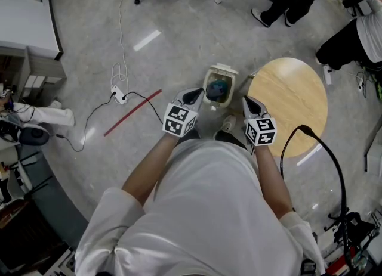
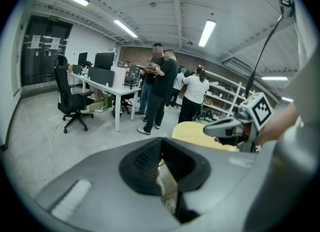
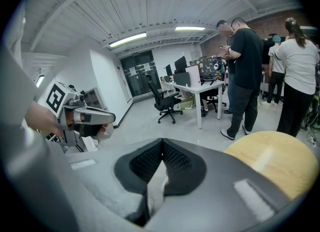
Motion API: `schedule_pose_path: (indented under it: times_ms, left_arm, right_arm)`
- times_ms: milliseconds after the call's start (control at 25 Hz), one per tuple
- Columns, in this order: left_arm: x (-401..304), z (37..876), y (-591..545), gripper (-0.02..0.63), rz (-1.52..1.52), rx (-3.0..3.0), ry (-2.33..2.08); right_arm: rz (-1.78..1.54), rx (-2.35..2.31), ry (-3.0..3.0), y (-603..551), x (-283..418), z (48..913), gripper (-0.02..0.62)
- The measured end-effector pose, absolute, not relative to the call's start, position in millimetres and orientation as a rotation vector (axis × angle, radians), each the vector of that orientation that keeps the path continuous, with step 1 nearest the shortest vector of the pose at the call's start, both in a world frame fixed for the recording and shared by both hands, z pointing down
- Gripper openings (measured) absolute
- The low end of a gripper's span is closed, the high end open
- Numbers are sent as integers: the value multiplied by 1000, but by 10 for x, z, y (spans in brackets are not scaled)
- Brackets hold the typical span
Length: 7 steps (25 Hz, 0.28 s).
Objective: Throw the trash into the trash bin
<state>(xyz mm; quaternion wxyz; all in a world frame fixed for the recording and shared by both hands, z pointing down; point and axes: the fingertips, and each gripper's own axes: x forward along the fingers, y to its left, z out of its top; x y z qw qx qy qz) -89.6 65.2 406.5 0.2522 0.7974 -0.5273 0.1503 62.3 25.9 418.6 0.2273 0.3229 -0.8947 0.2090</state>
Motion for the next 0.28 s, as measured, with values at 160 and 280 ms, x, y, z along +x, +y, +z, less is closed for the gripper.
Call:
schedule_pose_path:
  times_ms: [160, 280]
  left_arm:
    - [-880, 4075, 674, 5, 410, 2168, -1433]
    - [-869, 4078, 692, 5, 411, 2169, -1430]
  right_arm:
    - [576, 893, -2465, 266, 638, 4192, 0]
    - [578, 897, -2463, 269, 652, 4194, 1]
